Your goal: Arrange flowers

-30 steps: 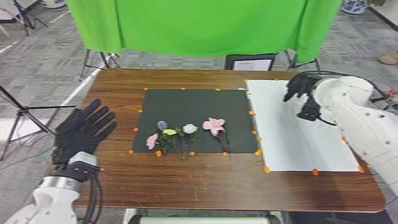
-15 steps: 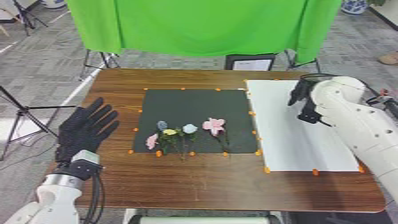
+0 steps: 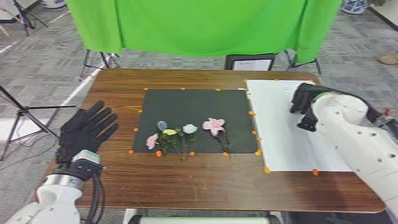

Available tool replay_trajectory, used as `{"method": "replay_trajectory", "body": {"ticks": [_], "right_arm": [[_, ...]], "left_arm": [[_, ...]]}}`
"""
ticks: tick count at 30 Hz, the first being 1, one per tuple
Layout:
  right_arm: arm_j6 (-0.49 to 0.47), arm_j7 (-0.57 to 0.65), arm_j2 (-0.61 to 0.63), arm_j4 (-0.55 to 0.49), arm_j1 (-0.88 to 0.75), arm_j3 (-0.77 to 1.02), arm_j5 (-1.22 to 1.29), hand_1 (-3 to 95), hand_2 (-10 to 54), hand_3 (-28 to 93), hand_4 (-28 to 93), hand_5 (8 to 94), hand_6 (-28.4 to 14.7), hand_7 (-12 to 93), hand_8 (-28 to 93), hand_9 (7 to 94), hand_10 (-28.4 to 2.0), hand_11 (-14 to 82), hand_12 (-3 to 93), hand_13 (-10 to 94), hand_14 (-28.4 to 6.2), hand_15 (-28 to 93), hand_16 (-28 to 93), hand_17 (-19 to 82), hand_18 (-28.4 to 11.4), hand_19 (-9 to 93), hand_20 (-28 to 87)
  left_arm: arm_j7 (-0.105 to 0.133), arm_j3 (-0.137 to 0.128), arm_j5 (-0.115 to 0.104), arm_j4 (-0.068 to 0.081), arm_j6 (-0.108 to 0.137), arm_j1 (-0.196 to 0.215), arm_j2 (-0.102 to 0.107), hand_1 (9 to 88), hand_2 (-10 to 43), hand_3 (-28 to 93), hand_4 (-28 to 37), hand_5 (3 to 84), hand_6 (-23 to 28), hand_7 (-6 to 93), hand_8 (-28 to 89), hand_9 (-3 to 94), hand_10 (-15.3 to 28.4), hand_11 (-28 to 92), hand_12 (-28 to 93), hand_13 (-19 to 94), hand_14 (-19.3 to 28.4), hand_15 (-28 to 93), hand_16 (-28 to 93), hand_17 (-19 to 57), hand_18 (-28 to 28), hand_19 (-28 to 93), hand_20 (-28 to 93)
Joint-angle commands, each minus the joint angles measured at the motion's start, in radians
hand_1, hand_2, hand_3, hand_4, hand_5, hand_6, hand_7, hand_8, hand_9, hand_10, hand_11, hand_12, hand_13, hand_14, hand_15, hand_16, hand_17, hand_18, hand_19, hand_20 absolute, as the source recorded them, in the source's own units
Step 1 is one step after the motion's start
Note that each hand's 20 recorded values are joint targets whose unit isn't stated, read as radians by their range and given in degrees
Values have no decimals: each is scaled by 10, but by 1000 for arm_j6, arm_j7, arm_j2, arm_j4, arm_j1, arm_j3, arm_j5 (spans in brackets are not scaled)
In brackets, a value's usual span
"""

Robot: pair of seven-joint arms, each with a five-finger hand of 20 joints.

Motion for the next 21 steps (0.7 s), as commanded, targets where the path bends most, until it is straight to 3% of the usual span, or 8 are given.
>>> {"method": "replay_trajectory", "body": {"ticks": [1,10,14,21], "right_arm": [[64,-33,19,-1,-117,-63,-21,611,-74,617,-283,703,41,368,-64,860,-61,113,422,757,-27,333,407,422,-145,772,312],[173,-55,60,-85,-148,-45,-11,614,-90,632,-283,736,37,370,-53,889,-59,117,446,773,-33,359,416,429,-149,784,339],[178,-16,83,-237,-232,52,13,601,-92,656,-283,739,36,367,-51,892,-62,113,443,776,-33,356,418,432,-152,783,342],[74,7,62,-490,-371,202,28,586,-95,687,-283,742,29,355,-48,891,-71,105,438,774,-37,345,422,428,-161,784,341]], "left_arm": [[-4,-5,-11,-8,14,16,-6,284,110,735,-277,390,100,130,-80,328,167,193,135,225,168,353,-45,-88,164,369,99],[12,-12,-15,-13,17,29,-9,283,112,737,-278,392,101,130,-80,331,166,196,132,227,167,356,-51,-88,165,372,97],[15,-21,-9,-18,13,37,-11,282,113,738,-278,393,100,131,-80,331,166,197,132,227,167,358,-51,-88,165,371,96],[24,-50,-10,-26,23,62,-16,281,113,739,-278,393,100,131,-81,332,166,196,131,227,167,359,-52,-88,165,372,96]]}}
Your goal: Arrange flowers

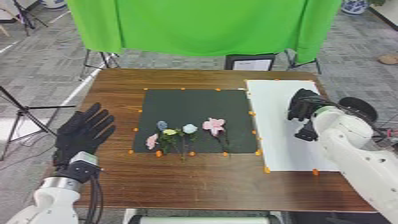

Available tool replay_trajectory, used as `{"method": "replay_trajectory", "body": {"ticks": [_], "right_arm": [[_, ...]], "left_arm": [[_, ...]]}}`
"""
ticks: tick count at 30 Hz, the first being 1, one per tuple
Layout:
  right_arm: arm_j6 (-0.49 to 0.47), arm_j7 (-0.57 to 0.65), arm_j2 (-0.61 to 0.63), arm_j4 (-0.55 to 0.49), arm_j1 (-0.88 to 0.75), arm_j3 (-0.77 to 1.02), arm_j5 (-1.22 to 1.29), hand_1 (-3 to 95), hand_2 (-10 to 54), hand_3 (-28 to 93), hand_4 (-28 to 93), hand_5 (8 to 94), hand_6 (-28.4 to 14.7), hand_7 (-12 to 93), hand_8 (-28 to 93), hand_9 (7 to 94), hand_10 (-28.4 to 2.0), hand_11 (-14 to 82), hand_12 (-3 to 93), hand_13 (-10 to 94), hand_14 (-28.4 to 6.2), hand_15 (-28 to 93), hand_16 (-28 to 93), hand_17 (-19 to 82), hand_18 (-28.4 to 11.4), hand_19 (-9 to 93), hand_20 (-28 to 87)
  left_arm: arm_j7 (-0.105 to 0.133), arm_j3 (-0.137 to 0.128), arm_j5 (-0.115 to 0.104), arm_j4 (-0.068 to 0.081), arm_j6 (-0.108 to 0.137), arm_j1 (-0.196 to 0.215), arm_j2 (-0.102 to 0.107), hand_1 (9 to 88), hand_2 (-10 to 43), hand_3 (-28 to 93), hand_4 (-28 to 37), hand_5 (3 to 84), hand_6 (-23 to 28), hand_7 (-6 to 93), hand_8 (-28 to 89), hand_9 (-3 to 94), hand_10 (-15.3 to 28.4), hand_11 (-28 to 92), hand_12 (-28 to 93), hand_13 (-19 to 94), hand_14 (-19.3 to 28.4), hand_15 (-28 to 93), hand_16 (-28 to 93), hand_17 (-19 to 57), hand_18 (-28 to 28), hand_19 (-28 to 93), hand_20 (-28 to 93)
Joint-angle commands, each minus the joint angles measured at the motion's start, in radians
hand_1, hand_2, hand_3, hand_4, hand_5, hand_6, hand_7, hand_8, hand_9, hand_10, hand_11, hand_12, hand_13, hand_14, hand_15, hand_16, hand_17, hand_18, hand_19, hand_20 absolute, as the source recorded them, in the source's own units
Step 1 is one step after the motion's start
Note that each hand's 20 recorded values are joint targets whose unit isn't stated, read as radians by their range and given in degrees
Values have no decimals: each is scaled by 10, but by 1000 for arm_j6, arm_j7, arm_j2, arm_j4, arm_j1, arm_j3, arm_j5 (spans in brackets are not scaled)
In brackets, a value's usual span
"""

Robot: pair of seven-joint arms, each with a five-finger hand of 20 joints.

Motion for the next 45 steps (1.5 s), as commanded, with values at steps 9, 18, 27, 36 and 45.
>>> {"method": "replay_trajectory", "body": {"ticks": [9,18,27,36,45], "right_arm": [[-216,0,-97,-317,-144,103,29,591,-92,680,-283,737,22,337,-35,879,-76,102,433,758,-43,344,421,407,-169,787,343],[-239,-30,-175,-311,-110,6,13,588,-94,692,-283,736,23,331,-35,878,-74,103,432,758,-40,341,424,405,-172,788,346],[-237,-17,-197,-299,-106,-27,-39,602,-95,672,-283,705,23,303,-50,848,-63,82,397,746,-29,296,436,398,-171,784,341],[-272,-7,-196,-303,-117,-16,-29,597,-95,670,-283,676,19,249,-54,791,-70,56,319,719,-32,262,417,387,-167,754,322],[-333,0,-202,-310,-115,8,-9,538,-95,717,-283,650,20,219,-145,716,-87,150,200,687,-53,253,354,380,-162,722,276]], "left_arm": [[20,-45,-4,-20,34,52,-13,279,113,742,-278,393,100,130,-81,323,165,192,131,226,166,357,-52,-88,165,371,94],[10,-31,-3,-17,39,42,-18,280,112,743,-278,388,100,128,-81,297,159,188,135,220,165,354,-50,-88,165,368,94],[-8,-32,12,-13,45,30,-20,303,112,740,-277,383,99,130,-81,283,156,190,138,218,161,354,-50,-87,165,368,95],[-7,-40,11,-14,41,40,-23,300,96,738,-267,380,98,132,-82,284,158,192,138,216,161,354,-50,-87,164,367,95],[11,-32,0,-20,77,40,-22,326,39,731,-242,379,99,134,-81,290,158,197,140,215,160,355,-50,-86,163,366,95]]}}
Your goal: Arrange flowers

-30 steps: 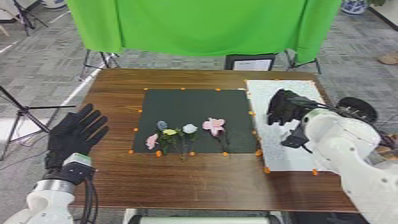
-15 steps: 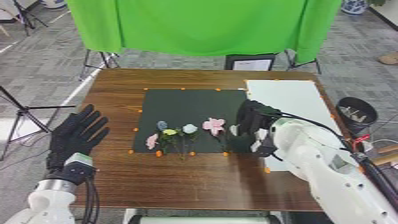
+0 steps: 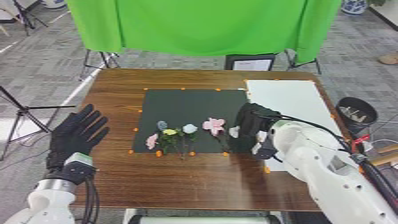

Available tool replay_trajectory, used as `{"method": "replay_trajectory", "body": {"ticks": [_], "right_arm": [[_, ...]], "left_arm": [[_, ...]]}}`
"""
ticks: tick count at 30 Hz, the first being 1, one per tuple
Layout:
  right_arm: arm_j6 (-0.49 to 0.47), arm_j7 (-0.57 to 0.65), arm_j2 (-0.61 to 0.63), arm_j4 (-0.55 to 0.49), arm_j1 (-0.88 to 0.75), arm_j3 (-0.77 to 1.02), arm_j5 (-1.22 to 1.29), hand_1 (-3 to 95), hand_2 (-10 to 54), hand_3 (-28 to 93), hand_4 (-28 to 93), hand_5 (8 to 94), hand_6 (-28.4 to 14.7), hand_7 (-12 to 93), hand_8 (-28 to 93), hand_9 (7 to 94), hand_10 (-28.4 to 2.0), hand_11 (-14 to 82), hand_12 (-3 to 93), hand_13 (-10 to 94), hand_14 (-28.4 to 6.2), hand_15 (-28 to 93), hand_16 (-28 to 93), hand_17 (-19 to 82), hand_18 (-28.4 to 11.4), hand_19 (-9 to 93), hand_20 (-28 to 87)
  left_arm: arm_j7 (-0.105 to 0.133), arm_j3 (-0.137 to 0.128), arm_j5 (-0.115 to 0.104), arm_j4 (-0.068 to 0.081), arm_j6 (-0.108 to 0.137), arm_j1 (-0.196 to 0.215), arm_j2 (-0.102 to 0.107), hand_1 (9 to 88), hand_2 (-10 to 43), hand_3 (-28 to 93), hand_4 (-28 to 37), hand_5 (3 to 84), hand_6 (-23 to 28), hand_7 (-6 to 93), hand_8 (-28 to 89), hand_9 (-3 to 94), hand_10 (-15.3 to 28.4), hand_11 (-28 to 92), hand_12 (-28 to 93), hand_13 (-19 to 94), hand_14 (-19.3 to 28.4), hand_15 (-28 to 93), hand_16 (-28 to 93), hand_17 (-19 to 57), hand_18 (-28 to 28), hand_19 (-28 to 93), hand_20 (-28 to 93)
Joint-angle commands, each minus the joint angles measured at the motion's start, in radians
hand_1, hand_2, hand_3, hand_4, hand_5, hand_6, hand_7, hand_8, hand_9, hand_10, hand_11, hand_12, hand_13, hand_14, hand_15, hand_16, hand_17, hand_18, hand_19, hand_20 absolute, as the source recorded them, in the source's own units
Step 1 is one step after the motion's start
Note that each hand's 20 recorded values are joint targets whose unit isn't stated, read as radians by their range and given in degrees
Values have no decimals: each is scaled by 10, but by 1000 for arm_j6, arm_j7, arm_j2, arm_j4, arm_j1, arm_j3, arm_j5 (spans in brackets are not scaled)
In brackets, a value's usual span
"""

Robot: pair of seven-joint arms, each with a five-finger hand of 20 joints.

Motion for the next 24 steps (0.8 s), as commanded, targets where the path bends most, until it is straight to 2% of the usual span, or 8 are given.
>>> {"method": "replay_trajectory", "body": {"ticks": [1,5,9,11,13,16,19,24], "right_arm": [[-66,5,-6,-10,-4,25,11,514,-95,744,-283,643,19,220,-148,699,-91,158,178,680,-61,262,329,377,-161,717,269],[-90,17,-6,-18,-5,39,29,468,-95,786,-283,619,9,210,-147,663,-101,153,160,660,-83,297,240,368,-164,708,253],[-66,12,-1,-33,-16,58,15,443,-95,785,-283,593,-4,195,-143,637,-115,145,157,642,-92,312,218,359,-169,712,253],[31,10,13,-44,-31,56,-15,431,-95,784,-283,570,-9,187,-140,608,-125,134,154,631,-97,319,211,353,-172,712,253],[196,33,37,-41,-43,27,-59,390,-95,782,-283,539,-15,182,-136,577,-137,125,154,607,-108,327,200,347,-176,711,249],[361,13,51,-36,-72,44,-3,308,-95,791,-282,484,-33,164,-125,506,-156,110,150,530,-135,330,174,315,-185,668,220],[454,-83,36,-37,-115,113,163,231,-2,793,-280,423,-49,154,-119,427,-170,96,142,423,-156,297,141,258,-182,573,170],[545,-223,-9,-41,-177,206,483,170,58,794,-282,355,-37,149,-118,355,-158,80,119,314,-157,213,120,190,-168,437,135]], "left_arm": [[17,2,-16,-8,39,13,-6,326,32,732,-236,380,99,136,-81,292,158,200,140,214,159,354,-50,-85,162,366,94],[35,8,-28,-14,67,13,0,333,18,727,-224,379,100,137,-83,295,159,201,137,198,155,353,-52,-85,159,363,93],[44,10,-35,-15,67,12,1,334,13,725,-219,361,101,140,-83,289,162,200,137,183,152,348,-53,-86,157,362,93],[43,11,-36,-14,64,10,1,327,16,726,-220,358,101,140,-84,287,162,199,137,179,152,345,-53,-86,157,362,93],[47,12,-32,-13,57,11,3,320,23,728,-226,356,101,138,-85,287,162,197,136,177,152,341,-54,-86,157,362,93],[42,7,-10,-8,37,10,2,299,45,740,-251,360,99,125,-87,291,160,165,116,171,141,282,-62,-84,155,356,91],[45,-4,-2,-10,24,19,3,284,67,741,-266,369,96,106,-84,293,155,133,99,156,124,222,-66,-80,143,341,83],[51,-35,1,-10,6,34,1,244,105,734,-280,379,93,87,-81,284,145,111,86,136,104,179,-77,-72,124,317,70]]}}
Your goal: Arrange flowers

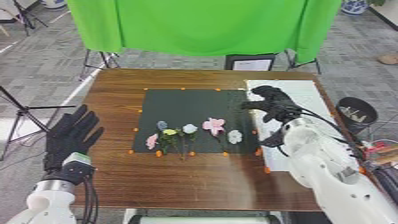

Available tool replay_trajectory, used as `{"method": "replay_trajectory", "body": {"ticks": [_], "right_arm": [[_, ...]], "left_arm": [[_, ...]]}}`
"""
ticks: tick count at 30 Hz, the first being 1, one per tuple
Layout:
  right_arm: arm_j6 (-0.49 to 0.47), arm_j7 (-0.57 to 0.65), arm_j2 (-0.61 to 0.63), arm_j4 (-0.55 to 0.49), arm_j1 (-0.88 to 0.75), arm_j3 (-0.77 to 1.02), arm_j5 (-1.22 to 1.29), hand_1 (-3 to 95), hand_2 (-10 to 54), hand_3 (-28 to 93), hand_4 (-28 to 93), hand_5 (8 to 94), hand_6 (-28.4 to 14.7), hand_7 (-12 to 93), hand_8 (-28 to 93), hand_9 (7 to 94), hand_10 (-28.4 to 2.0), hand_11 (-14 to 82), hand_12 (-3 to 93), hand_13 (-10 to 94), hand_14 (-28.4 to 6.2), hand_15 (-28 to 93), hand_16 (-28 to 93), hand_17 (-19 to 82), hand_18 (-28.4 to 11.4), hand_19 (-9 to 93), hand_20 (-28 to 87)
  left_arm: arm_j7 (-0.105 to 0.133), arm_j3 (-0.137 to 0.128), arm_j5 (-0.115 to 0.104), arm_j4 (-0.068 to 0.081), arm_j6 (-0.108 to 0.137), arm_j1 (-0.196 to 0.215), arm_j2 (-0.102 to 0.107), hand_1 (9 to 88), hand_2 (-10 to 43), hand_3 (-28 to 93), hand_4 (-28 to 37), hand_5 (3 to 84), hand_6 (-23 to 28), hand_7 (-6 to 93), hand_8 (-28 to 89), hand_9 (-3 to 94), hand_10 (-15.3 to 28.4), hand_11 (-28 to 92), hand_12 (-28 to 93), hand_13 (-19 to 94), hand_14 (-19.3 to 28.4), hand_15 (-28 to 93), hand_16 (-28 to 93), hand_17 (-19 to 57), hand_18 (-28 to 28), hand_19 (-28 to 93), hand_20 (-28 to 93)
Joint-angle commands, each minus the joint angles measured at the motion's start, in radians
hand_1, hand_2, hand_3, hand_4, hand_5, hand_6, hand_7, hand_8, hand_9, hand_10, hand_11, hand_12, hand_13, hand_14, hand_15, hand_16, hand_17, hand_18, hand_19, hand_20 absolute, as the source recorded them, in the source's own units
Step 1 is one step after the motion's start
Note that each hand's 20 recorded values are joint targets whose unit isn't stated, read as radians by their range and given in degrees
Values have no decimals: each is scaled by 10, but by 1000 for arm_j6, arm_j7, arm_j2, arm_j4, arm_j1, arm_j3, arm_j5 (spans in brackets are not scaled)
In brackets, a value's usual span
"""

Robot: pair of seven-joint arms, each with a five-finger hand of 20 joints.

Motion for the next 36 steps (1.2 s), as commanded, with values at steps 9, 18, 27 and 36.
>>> {"method": "replay_trajectory", "body": {"ticks": [9,18,27,36], "right_arm": [[145,-370,-86,-2,-100,162,765,20,113,786,-283,329,-11,109,-112,327,-126,45,85,266,-136,71,145,157,-163,280,161],[164,-381,-100,-28,-138,186,791,-21,125,789,-283,340,-11,100,-110,329,-122,35,81,261,-132,58,153,155,-164,256,180],[171,-388,-93,-42,-148,197,801,-4,124,793,-283,355,-10,108,-113,335,-121,38,81,267,-132,59,156,155,-167,260,185],[163,-377,-94,-47,-150,199,797,3,123,798,-283,365,-11,110,-114,339,-121,39,82,272,-136,61,158,156,-167,259,186]], "left_arm": [[22,-83,10,-7,-67,40,2,221,161,619,-283,358,83,58,-77,259,132,83,74,121,86,140,-87,-65,109,287,60],[24,-106,20,-19,-64,53,-2,350,182,329,-283,344,81,47,-73,245,127,66,73,111,78,119,-88,-63,102,273,59],[18,-112,29,-17,-70,49,-6,330,172,395,-283,340,78,51,-74,236,124,66,71,107,75,118,-89,-64,101,270,59],[22,-112,29,-20,-66,49,-7,317,169,432,-283,340,78,54,-75,234,125,67,72,108,80,120,-88,-67,102,274,58]]}}
